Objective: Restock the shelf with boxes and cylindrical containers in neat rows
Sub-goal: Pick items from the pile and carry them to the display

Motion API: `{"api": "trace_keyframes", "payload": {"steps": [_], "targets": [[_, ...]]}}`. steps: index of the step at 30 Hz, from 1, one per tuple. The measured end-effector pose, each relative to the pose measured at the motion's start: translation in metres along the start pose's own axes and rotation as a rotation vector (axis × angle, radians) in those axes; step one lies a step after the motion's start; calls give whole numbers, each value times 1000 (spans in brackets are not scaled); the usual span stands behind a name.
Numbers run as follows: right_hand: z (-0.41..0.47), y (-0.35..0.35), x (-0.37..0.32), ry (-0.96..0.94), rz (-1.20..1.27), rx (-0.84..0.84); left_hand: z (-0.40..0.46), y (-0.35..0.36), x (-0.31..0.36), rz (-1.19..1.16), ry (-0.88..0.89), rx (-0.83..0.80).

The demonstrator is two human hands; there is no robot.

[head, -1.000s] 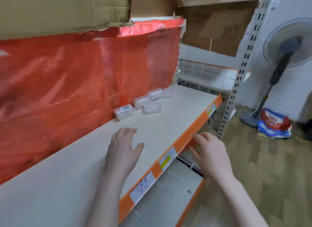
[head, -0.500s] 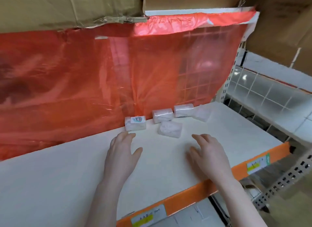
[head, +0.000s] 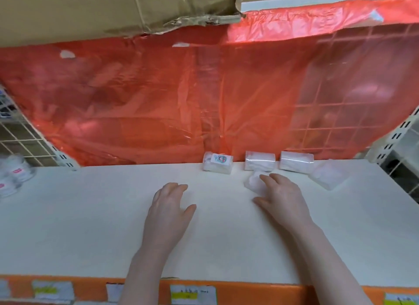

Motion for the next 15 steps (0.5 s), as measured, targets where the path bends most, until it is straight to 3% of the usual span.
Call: {"api": "trace_keyframes", "payload": {"steps": [8, 15], "targets": [[7, -5, 9, 17, 56, 35, 9, 0, -1, -10, 26, -7], [-10, -23, 6, 14, 176, -88, 17, 9, -1, -50, 64, -46]]}}
Point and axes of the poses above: each hand's wrist, its own z-axis towards the middle knuckle, its own y-axis out of the palm, x = y × z, the point moved 8 cm from there along z, towards the middle knuckle, and after that the axes turned 10 degrees about -z, right-handed, at the moved point
